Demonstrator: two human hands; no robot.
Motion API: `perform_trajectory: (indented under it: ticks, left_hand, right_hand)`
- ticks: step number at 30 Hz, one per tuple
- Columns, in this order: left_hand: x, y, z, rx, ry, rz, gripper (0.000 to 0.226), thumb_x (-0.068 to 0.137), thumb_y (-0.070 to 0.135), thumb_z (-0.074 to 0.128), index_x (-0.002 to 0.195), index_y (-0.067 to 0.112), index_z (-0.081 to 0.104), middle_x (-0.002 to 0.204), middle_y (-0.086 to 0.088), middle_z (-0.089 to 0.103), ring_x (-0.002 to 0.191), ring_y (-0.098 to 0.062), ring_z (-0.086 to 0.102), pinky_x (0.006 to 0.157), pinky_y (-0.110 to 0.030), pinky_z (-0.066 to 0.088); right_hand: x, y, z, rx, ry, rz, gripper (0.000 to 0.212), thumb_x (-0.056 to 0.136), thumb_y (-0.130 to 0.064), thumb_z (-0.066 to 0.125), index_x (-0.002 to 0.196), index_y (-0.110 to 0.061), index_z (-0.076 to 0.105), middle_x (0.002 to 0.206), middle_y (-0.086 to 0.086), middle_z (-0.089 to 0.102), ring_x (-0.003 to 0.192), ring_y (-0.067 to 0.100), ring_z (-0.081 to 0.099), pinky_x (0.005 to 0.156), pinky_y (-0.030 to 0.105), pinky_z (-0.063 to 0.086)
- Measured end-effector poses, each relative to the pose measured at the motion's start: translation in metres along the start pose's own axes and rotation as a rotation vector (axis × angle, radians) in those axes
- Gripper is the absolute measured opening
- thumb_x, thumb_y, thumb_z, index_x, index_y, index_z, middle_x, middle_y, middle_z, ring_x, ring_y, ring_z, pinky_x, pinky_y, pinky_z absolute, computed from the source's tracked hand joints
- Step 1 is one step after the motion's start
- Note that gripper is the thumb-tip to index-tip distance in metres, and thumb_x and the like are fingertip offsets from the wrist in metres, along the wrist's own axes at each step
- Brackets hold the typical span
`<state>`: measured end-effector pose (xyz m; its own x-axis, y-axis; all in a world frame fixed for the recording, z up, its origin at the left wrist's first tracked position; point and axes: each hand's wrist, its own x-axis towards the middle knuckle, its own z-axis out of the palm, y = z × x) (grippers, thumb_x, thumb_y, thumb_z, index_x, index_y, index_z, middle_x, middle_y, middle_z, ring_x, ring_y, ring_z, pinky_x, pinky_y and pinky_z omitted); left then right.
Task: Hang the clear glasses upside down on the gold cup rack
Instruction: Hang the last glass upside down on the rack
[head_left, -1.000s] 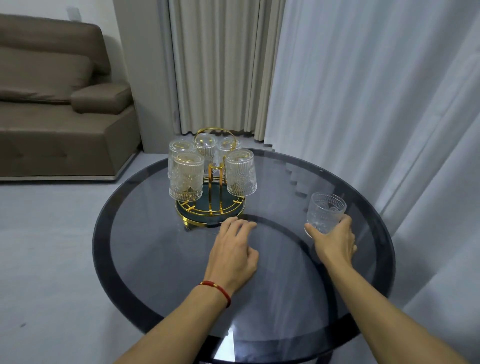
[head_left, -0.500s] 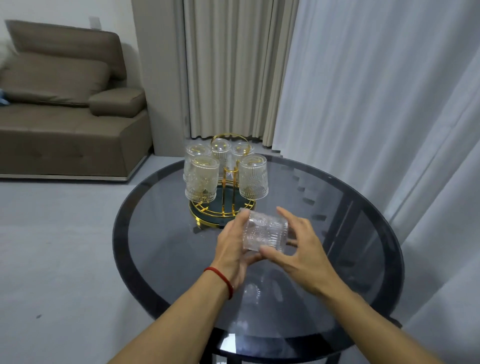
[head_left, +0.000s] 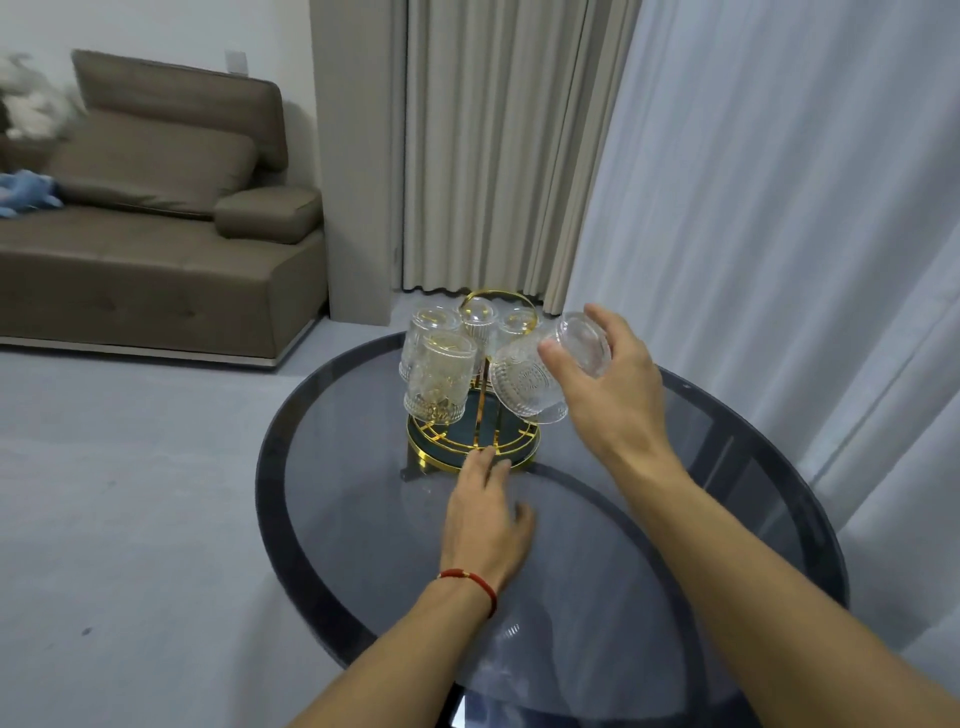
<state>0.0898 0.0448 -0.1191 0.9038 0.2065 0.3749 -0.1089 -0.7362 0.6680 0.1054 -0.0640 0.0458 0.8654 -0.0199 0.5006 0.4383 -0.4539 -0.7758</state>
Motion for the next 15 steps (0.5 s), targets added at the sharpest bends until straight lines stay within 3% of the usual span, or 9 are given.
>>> perform_trajectory:
  ticks: [2,5,15]
  left_hand:
    - [0.000,-0.004,0.005,0.179,-0.091,0.041,0.067,0.091,0.027,0.055,0.153,0.015,0.032,0.166,-0.006,0.019,0.154,-0.023,0.004,0.124,-0.046,0.014]
    - [0.000,-0.005,0.012,0.293,-0.167,0.049,0.071,0.093,0.036,0.045,0.157,0.019,0.019,0.169,-0.005,0.005,0.154,-0.021,-0.009,0.124,-0.050,0.007]
    - [0.006,-0.004,0.017,0.421,-0.222,0.004,0.070,0.098,0.044,0.036,0.158,0.020,0.009,0.169,-0.009,-0.008,0.152,-0.024,-0.019,0.122,-0.058,0.003]
  right_hand:
    - [0.013,-0.008,0.012,-0.050,-0.009,-0.035,0.066,0.089,-0.045,0.073,0.147,-0.021,0.050,0.144,0.001,0.057,0.137,0.018,0.049,0.114,0.037,0.041]
    - [0.026,-0.011,0.027,-0.142,-0.045,-0.072,0.065,0.090,-0.045,0.072,0.146,-0.019,0.050,0.143,0.006,0.057,0.137,0.024,0.046,0.114,0.043,0.039]
    - [0.050,0.008,0.072,-0.420,-0.154,-0.192,0.069,0.089,-0.058,0.065,0.143,-0.018,0.051,0.133,0.007,0.063,0.128,0.027,0.051,0.106,0.043,0.043]
